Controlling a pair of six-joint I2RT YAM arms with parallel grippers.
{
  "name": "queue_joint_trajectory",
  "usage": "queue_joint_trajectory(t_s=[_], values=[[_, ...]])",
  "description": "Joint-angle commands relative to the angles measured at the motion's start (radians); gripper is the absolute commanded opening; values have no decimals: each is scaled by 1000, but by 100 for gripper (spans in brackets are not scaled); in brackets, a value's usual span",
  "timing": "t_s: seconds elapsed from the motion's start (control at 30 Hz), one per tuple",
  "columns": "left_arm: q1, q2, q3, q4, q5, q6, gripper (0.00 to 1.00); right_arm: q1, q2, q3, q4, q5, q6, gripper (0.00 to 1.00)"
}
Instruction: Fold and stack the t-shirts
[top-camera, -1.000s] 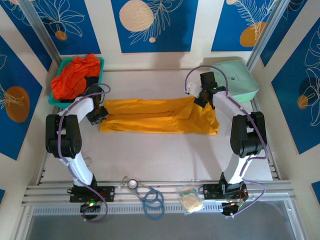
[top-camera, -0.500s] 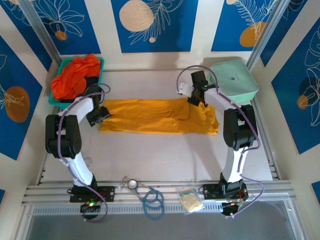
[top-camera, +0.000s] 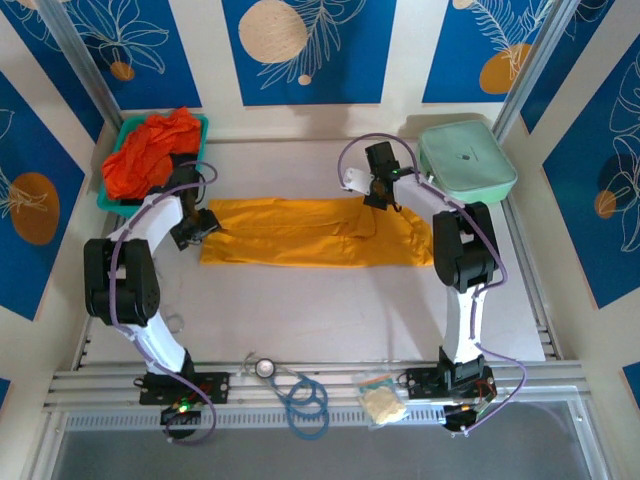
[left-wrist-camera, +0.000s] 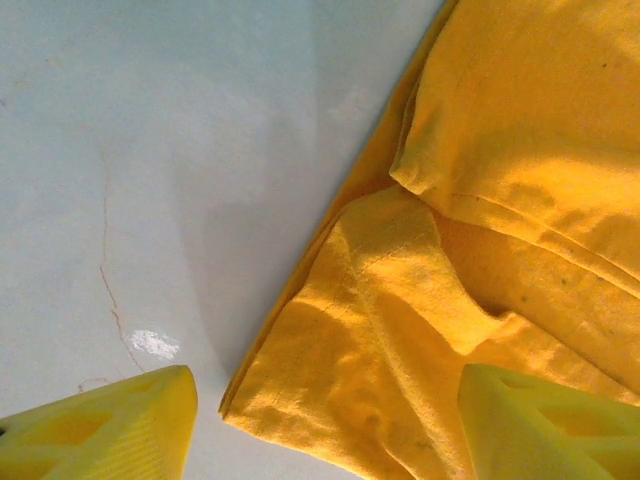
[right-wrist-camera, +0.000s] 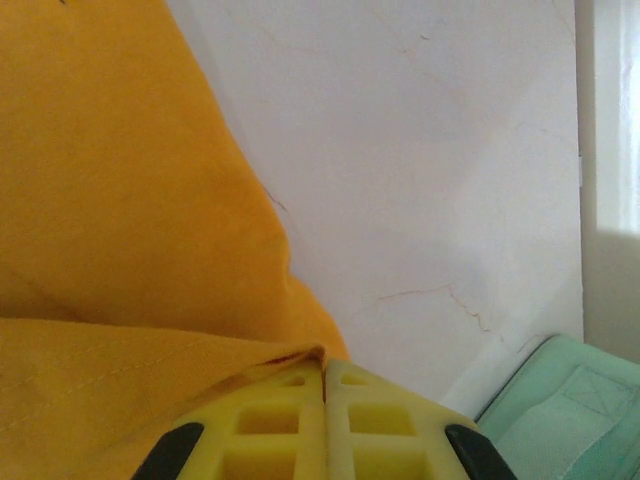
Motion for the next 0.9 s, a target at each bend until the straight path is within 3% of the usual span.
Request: queue_joint_trajectory(t_s=[0.0,0.33,0.53,0.73,0.8,0.87], values=[[-3,-23,-5,-27,23,27,72,6,28,36,24,22,-10,0],[-13,-82,-13,-25,57,58,85,-14,111,125,-12,41,157,0],[-24,-162,-16,-14,107,84,92,-30,93,141,-16,-3,363,25],[-29,-242,-3,-38,137,102,95,-46,-46,57,-35,-59,643,32],[-29,-270,0,-51,139,107,95,-51,-98,45,-98,-36,829,33],[-30,-299,6,-64,144,114,96,-72,-125,88,-269,-67,1102,35]])
